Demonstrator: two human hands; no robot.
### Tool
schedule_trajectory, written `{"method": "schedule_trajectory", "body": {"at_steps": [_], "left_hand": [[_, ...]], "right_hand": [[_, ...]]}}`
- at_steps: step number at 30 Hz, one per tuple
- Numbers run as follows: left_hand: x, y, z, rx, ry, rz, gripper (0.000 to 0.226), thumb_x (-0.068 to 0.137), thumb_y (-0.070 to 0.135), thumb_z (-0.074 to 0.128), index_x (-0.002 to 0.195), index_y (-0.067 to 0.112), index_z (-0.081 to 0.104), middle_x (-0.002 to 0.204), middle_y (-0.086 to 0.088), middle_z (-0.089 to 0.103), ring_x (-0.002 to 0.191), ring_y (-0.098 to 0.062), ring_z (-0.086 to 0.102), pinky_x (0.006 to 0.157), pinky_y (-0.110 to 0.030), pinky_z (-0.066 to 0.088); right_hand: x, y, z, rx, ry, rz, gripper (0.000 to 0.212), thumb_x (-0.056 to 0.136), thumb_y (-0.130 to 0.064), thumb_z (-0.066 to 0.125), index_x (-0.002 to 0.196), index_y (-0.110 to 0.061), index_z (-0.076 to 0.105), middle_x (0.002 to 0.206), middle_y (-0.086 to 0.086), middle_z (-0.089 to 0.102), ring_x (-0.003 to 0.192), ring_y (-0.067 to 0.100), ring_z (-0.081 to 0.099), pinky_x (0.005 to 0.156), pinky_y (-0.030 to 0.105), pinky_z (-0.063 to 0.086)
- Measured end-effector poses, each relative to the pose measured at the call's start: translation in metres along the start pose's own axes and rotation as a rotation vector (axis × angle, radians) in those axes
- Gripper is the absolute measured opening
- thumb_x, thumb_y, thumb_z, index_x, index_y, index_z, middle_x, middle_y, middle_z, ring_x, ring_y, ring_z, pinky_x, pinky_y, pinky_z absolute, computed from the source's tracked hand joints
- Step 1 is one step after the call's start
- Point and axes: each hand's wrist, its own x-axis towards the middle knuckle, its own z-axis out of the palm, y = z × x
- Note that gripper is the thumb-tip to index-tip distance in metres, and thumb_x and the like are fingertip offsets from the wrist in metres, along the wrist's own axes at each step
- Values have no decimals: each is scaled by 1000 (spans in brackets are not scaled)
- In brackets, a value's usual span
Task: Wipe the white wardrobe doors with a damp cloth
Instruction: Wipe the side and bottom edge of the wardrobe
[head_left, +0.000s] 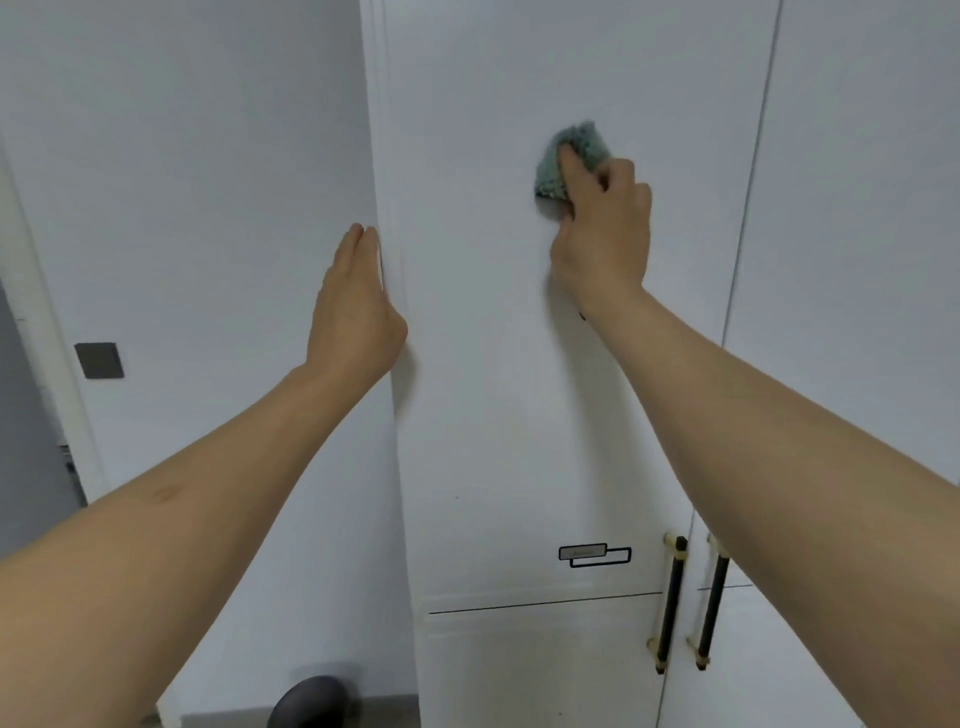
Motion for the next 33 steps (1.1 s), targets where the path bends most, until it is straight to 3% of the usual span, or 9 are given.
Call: {"method": "schedule_trajectory", "body": {"at_steps": [3,6,10,15,18,22,24,29,33], "left_hand": [[-4,-9,-1,-31,23,108,61,85,2,38,142,21,42,141,2,48,131,-18,45,104,-47,46],[-10,-6,-2,-65,52,143,53,83,5,41,134,20,45,132,5,48,121,-13,46,94,-42,50],[-17,-15,3,7,-11,139,69,89,-1,44,155,10,26,161,-6,24,147,-23,28,114,-47,37],[-32,-9,8,109,-90,184,79,92,5,53,160,10,12,168,-10,0,154,-29,8,123,-44,21],[-38,-9,13,149,-117,203,80,92,8,55,159,9,12,168,-11,-3,154,-30,2,125,-44,16],[-44,-10,14,153,-121,234,79,90,5,55,159,5,15,168,-15,1,155,-31,2,126,-40,11],[-47,-13,12,114,-98,240,75,91,-1,51,158,2,17,167,-16,7,154,-31,7,126,-39,13],[-50,-21,10,-12,-31,215,66,93,0,40,158,4,24,166,-14,18,152,-29,18,124,-38,19],[-56,-20,11,44,-55,247,68,89,-2,40,156,3,27,165,-16,19,152,-32,18,123,-45,21]], "right_hand": [[-49,-44,37,-21,-95,-226,69,81,-7,57,141,-41,54,119,4,50,104,31,43,90,36,32],[-114,-48,63,-37,-228,-388,69,76,-7,60,135,-42,59,114,5,51,103,29,43,89,40,35],[-205,21,65,-87,-416,-676,64,78,-10,49,134,-37,61,110,5,56,100,30,48,83,41,40],[-218,87,37,-217,-580,-944,54,81,-9,53,125,-36,67,114,4,60,101,30,56,82,41,42],[-152,62,25,-184,-455,-807,52,85,-8,58,128,-36,67,116,8,60,101,33,54,86,43,44],[-39,5,4,-49,-128,-178,30,95,-37,59,125,-37,65,114,7,54,104,27,49,89,37,42],[-20,-21,8,-29,-28,-59,47,94,-24,51,138,-41,56,124,5,48,112,27,43,99,34,38],[-111,-58,51,-39,-209,-295,59,85,-13,58,135,-46,58,124,7,55,110,33,48,96,44,40],[-228,-4,72,-64,-413,-586,61,77,-8,59,129,-41,65,116,4,58,104,31,51,86,42,37]]}}
